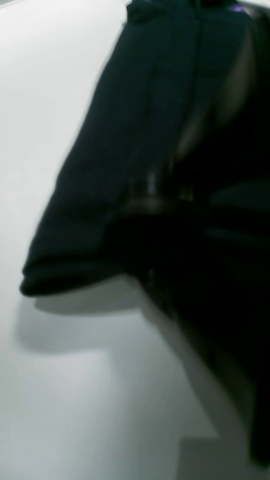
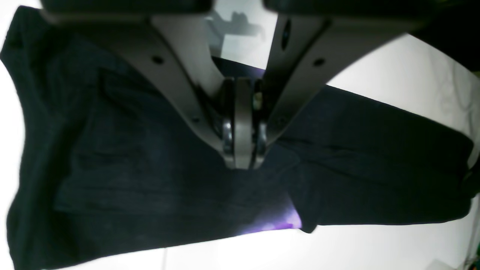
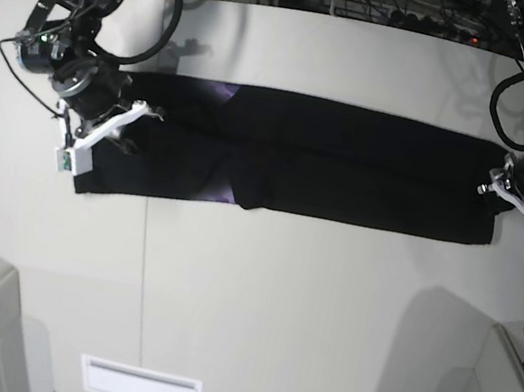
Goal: Fold the T-shirt properly
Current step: 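Pull the folded strip back toward the table center with both grippers, then grasp the strip end with the left gripper and fold it toward the middle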
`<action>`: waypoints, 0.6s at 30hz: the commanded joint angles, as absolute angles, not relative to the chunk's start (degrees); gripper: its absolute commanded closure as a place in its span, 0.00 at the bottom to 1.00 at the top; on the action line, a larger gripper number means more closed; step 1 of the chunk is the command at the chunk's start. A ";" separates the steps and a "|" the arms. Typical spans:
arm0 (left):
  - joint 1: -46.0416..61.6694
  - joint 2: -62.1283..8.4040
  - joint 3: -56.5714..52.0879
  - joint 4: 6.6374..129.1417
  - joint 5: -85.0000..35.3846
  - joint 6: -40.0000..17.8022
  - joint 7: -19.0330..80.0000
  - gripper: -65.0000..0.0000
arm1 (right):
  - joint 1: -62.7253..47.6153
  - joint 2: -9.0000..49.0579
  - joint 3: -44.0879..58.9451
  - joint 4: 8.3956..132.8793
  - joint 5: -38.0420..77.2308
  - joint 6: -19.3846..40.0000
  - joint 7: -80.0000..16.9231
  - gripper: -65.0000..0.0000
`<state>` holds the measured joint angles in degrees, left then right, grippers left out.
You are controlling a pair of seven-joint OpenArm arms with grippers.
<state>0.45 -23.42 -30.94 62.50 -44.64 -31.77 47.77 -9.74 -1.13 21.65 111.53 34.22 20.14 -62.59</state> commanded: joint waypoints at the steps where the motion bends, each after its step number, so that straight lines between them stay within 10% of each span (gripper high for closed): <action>1: 0.13 -25.19 -30.90 62.90 -42.95 -31.43 49.63 0.96 | -9.19 -1.01 21.76 112.48 35.30 20.53 -61.32 1.00; 12: 0.84 -29.32 -30.90 72.04 -43.03 -30.81 49.98 1.00 | -9.19 -1.19 21.76 112.40 35.30 20.53 -61.32 1.00; 18: 5.85 -28.62 -30.90 92.97 -43.56 -21.23 56.04 1.00 | -9.19 -1.36 21.76 112.40 35.47 20.53 -61.32 1.00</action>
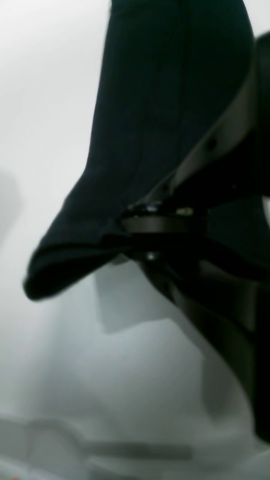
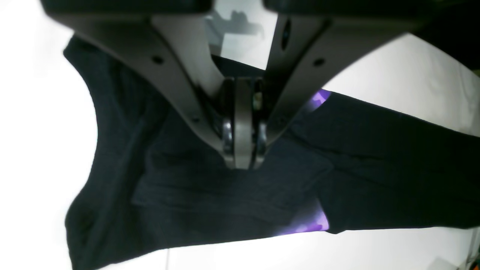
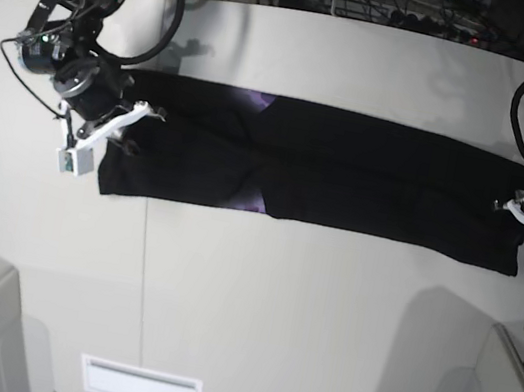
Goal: Fold the T-shirt properly
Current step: 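Grasp the strip end with the left gripper and fold it toward the middle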
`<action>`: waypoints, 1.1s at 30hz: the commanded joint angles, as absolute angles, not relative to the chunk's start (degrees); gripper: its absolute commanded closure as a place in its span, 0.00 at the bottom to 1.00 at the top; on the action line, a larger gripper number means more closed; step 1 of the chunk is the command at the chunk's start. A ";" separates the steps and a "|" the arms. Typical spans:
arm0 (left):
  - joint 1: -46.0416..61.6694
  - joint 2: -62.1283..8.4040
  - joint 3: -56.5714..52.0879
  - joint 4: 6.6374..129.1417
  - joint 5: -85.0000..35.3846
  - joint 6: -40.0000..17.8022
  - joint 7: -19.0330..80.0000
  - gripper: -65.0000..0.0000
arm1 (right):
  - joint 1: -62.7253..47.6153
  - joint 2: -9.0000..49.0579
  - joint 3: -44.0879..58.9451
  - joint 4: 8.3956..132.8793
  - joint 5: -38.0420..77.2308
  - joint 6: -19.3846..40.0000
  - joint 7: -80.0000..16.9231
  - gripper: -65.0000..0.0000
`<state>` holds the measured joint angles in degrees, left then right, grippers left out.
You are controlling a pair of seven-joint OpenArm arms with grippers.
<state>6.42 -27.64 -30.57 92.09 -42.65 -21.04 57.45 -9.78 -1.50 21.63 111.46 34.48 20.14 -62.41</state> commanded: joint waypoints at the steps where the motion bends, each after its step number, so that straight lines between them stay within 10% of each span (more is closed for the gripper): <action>1: 6.90 -27.47 -30.81 96.66 -43.65 -20.00 57.54 1.00 | -9.19 -1.36 21.76 112.40 35.47 20.53 -61.32 1.00; 11: 7.08 -7.78 -27.38 110.81 -43.30 -15.96 72.31 1.00 | -9.19 -1.36 21.85 112.40 35.47 20.53 -61.32 1.00; 33: 2.51 -2.95 -13.23 101.85 -34.33 -11.47 67.74 1.00 | -9.27 -1.45 22.64 112.40 35.47 20.53 -61.32 1.00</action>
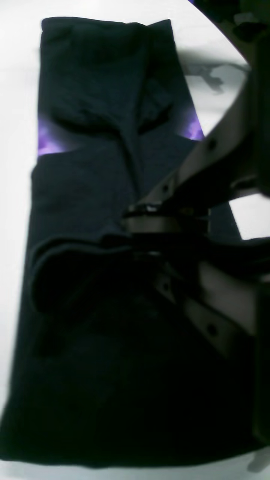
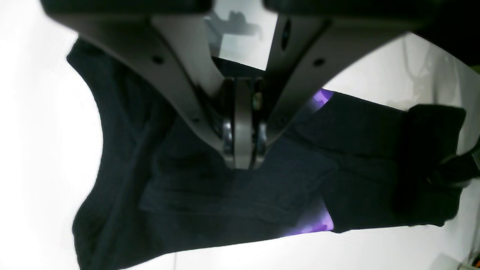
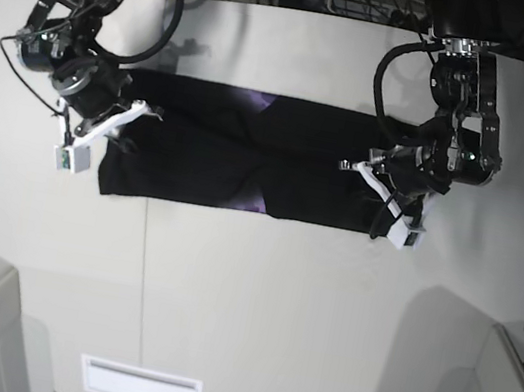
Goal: Fold the T-shirt properly
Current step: 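Grasp the strip end with the left gripper and fold it toward the middle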
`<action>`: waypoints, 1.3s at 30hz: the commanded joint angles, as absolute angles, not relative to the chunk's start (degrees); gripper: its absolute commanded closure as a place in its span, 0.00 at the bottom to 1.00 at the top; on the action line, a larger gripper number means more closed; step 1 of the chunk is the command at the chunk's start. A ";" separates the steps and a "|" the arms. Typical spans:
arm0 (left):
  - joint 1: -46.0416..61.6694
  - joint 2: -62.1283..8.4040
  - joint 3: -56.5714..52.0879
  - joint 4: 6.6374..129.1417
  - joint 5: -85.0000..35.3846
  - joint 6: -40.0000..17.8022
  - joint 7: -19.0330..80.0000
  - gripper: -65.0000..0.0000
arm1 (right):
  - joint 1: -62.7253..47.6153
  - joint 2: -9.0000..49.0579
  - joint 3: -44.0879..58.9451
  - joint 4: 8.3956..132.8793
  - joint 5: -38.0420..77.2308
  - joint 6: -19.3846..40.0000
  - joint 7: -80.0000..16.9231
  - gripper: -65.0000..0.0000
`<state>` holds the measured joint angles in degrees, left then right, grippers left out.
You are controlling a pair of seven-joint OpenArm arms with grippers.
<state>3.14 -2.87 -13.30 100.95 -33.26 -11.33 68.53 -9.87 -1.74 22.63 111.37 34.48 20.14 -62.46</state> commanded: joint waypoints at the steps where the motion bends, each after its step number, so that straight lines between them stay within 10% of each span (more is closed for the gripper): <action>1: 2.33 -2.86 -13.23 102.11 -34.42 -11.47 67.74 1.00 | -9.27 -1.45 22.64 112.40 35.47 20.53 -61.32 1.00; 39: -0.75 -1.45 -9.19 100.18 -34.42 -8.48 68.00 1.00 | -8.84 -1.36 22.64 112.40 35.47 20.53 -61.32 1.00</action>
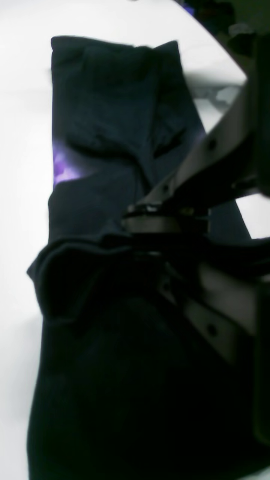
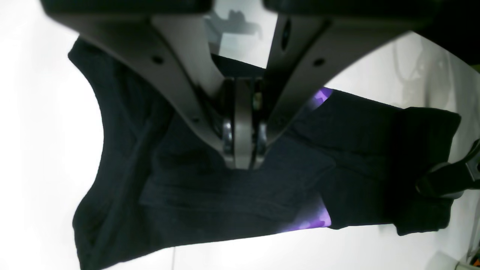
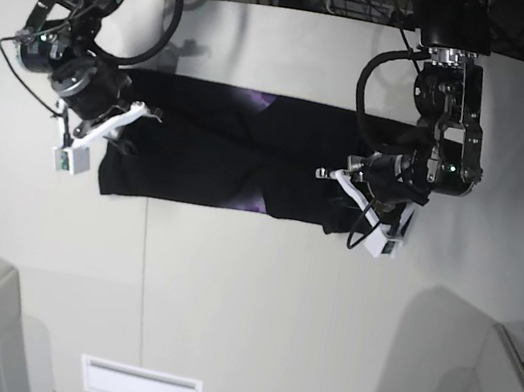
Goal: Fold the T-shirt properly
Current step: 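Grasp the strip end with the left gripper and fold it toward the middle, then regrasp the strip ends with both grippers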
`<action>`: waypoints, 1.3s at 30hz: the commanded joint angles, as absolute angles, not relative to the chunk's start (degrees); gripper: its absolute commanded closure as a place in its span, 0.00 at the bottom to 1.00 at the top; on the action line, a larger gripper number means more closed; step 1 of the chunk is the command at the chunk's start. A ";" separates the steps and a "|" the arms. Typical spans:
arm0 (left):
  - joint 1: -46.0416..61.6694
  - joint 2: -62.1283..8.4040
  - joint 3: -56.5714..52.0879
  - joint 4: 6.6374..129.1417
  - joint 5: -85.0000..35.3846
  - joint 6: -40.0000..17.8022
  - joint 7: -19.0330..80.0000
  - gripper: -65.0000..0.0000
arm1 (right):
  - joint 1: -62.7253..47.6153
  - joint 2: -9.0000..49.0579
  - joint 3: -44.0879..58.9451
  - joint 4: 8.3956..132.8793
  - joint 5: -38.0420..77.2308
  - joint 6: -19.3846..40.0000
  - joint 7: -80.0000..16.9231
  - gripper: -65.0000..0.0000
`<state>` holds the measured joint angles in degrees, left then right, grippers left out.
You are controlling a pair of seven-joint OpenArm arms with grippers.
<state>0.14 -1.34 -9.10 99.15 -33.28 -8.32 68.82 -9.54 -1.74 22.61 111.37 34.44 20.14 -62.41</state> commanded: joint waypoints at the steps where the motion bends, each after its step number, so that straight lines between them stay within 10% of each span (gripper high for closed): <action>1: -0.75 -1.45 -9.10 100.18 -34.42 -8.48 67.91 1.00 | -8.84 -1.36 22.64 112.40 35.47 20.53 -61.32 1.00; 11: -0.92 -1.36 -9.01 97.80 -34.59 -8.48 68.00 1.00 | -8.84 -1.36 22.64 112.40 35.47 20.53 -61.32 1.00; 21: -5.49 2.24 -0.48 92.44 -38.46 -8.57 67.82 0.27 | -8.04 -1.01 24.31 111.60 35.56 20.18 -62.11 1.00; 25: -7.52 1.19 -0.66 92.53 -45.85 -8.57 68.18 0.18 | -5.58 -1.10 29.41 108.97 35.38 20.18 -67.12 0.89; 28: -5.93 -6.55 -5.41 94.99 -51.03 -8.40 68.26 0.34 | -3.12 0.13 32.22 107.30 35.03 20.18 -70.11 0.49; 31: -1.01 -14.37 -16.22 95.52 -55.60 -8.40 68.18 0.95 | -0.31 4.09 32.57 102.46 35.03 20.18 -72.31 0.17; 39: 6.90 -25.01 -26.15 92.44 -47.08 -8.57 63.78 1.00 | 2.59 9.27 25.63 90.68 35.47 20.70 -71.08 0.14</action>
